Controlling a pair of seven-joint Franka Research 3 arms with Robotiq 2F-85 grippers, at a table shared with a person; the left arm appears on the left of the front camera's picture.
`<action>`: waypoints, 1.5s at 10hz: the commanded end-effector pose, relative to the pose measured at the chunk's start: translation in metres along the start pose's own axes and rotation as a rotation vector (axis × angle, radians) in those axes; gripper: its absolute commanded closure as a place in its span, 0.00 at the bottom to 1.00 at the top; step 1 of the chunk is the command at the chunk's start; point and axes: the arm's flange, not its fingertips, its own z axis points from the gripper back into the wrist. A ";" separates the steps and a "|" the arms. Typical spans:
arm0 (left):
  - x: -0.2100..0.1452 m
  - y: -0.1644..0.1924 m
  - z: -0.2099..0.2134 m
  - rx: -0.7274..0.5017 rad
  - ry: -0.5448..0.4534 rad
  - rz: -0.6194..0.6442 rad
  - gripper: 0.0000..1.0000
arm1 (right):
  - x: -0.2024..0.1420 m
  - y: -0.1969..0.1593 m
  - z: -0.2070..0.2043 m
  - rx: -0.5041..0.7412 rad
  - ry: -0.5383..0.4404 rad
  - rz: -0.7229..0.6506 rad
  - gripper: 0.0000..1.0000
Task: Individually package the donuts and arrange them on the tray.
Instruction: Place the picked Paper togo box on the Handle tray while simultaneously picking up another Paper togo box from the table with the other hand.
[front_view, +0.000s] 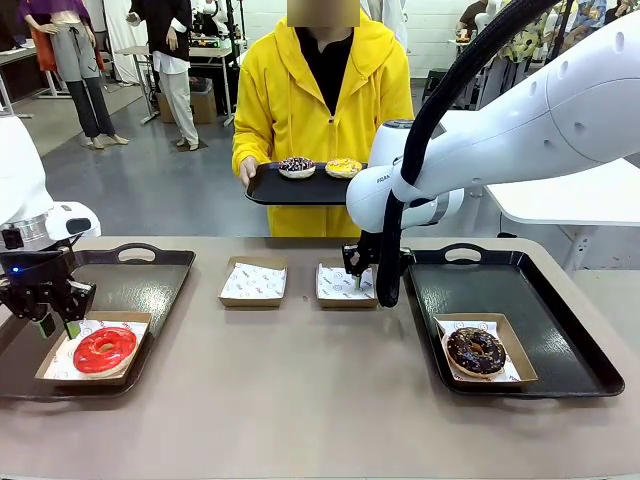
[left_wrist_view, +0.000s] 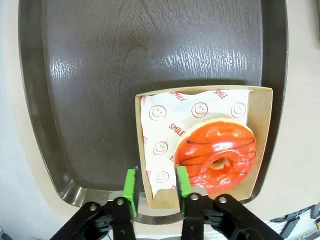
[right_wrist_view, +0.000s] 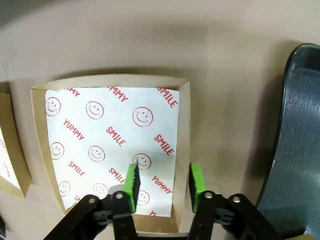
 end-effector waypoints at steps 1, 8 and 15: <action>-0.007 0.005 -0.003 0.000 -0.015 -0.017 0.00 | 0.001 -0.002 -0.002 -0.014 -0.010 -0.016 0.87; -0.008 0.005 0.001 -0.030 -0.005 -0.018 0.01 | 0.000 -0.003 0.001 -0.016 -0.016 -0.040 1.00; -0.047 0.126 0.091 -0.966 -0.176 0.055 0.01 | -0.027 0.008 0.147 -0.084 -0.047 -0.098 1.00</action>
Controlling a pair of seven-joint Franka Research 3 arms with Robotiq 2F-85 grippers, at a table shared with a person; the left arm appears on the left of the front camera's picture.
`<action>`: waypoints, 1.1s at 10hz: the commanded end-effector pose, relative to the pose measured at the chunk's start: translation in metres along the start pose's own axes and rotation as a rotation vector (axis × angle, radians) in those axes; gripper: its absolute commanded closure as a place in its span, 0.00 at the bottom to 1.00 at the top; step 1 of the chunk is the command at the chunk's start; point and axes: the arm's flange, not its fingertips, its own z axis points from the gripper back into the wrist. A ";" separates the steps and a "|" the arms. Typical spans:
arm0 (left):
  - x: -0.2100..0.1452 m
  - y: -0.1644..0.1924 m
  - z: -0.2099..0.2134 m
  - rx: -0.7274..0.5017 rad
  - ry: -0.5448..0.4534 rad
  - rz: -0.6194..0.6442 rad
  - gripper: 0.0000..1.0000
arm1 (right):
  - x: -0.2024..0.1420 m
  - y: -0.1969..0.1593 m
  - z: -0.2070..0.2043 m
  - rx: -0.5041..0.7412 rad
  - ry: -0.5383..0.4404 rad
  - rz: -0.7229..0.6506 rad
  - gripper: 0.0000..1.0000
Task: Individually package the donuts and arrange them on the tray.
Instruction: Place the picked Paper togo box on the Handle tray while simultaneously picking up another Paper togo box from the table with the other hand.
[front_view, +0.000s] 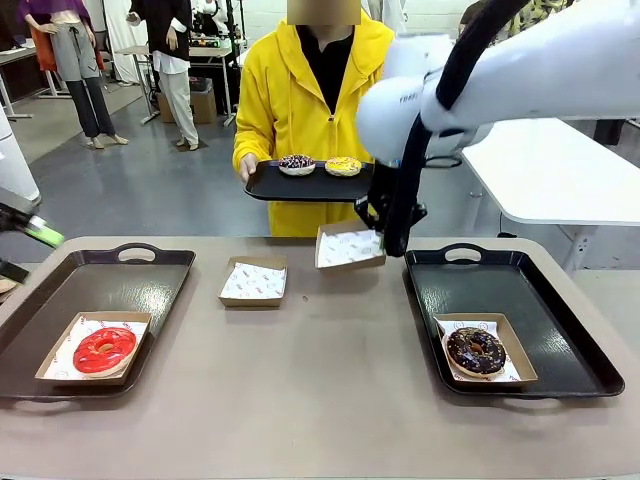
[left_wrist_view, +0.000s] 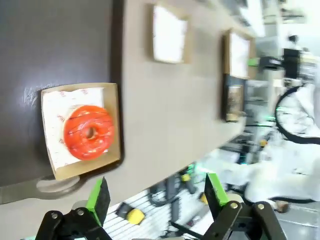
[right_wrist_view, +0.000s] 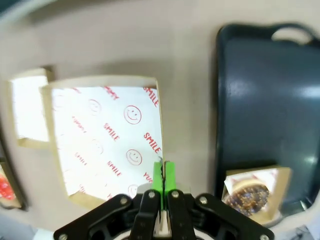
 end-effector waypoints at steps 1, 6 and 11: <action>0.003 0.031 0.032 -0.148 -0.014 0.019 0.01 | 0.004 0.006 0.021 -0.039 -0.030 -0.033 1.00; 0.009 0.124 0.076 -0.276 0.039 0.185 0.01 | 0.031 0.019 0.044 -0.024 -0.020 -0.080 1.00; 0.006 0.157 0.074 -0.242 0.039 0.234 0.01 | 0.034 0.015 0.042 0.005 -0.013 -0.069 1.00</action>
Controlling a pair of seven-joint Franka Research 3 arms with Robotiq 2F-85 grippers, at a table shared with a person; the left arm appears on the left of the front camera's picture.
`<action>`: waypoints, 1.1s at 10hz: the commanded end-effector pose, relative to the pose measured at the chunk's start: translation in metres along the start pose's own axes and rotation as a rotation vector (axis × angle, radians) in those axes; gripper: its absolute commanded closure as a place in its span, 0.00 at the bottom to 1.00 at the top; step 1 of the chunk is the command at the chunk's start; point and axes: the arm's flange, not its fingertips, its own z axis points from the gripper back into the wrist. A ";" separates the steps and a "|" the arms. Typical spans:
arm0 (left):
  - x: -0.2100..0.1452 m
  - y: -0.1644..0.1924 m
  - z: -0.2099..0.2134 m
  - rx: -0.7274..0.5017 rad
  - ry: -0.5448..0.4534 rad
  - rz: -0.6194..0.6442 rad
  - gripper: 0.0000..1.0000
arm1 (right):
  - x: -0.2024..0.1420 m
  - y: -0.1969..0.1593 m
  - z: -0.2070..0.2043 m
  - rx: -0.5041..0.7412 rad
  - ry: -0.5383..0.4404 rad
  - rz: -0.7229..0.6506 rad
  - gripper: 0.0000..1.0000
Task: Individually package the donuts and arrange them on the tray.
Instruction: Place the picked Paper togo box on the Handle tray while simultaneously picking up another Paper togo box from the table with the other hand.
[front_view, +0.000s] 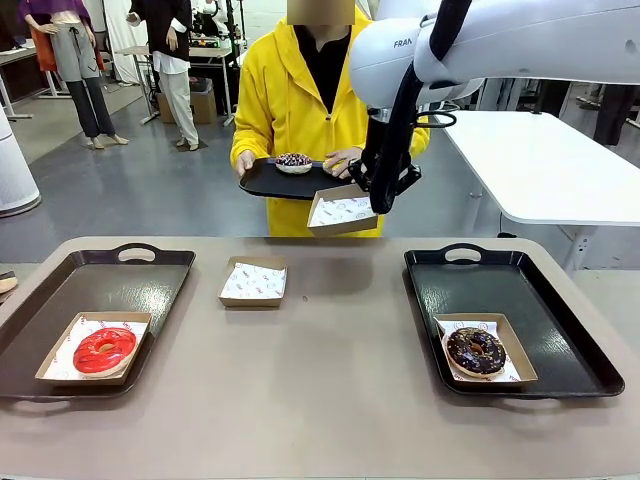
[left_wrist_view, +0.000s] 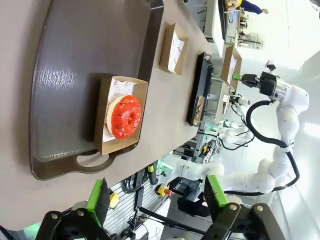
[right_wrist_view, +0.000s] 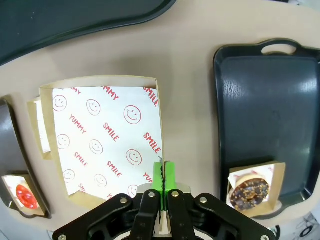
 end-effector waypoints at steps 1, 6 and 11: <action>-0.003 -0.002 -0.004 -0.009 0.006 0.004 0.01 | -0.002 -0.001 0.000 0.003 -0.007 0.001 1.00; -0.003 -0.002 -0.004 -0.009 0.006 0.004 0.01 | -0.002 -0.001 0.000 0.003 -0.007 0.001 1.00; -0.003 -0.002 -0.004 -0.009 0.006 0.004 0.01 | -0.002 -0.001 0.000 0.003 -0.007 0.001 1.00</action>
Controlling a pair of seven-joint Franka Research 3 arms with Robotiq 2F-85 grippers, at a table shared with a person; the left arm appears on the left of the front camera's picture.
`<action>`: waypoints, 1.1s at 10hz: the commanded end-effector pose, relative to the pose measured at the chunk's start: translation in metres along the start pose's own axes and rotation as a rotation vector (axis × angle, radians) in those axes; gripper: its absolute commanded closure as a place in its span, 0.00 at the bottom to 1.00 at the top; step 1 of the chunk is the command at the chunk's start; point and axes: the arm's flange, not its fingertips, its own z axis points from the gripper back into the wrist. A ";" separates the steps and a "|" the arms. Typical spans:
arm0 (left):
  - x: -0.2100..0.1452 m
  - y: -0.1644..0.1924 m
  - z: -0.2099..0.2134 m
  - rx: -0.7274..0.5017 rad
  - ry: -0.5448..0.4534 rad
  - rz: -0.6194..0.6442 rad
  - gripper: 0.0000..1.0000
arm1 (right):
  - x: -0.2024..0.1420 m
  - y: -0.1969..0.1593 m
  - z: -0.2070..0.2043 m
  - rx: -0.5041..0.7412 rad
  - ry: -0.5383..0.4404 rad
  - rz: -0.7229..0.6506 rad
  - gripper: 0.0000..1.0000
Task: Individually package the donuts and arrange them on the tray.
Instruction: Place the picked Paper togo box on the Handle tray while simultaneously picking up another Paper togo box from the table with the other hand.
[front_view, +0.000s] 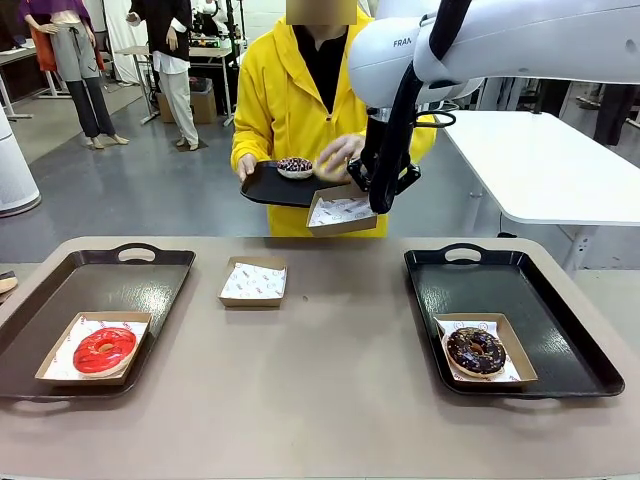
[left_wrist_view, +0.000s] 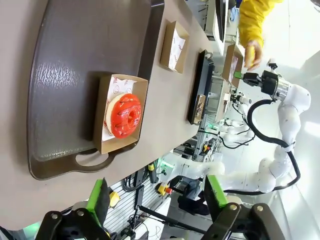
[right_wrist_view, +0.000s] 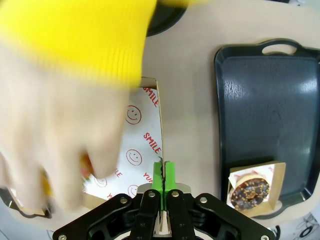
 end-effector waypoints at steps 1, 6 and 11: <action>-0.003 -0.001 0.000 -0.013 -0.004 0.003 0.01 | -0.001 -0.002 -0.001 0.002 -0.006 -0.001 1.00; -0.003 -0.001 0.000 -0.013 -0.004 0.003 0.01 | -0.001 -0.002 -0.001 0.002 -0.006 -0.001 1.00; -0.003 -0.001 0.000 -0.013 -0.004 0.003 0.01 | -0.001 -0.002 -0.001 0.002 -0.006 -0.001 1.00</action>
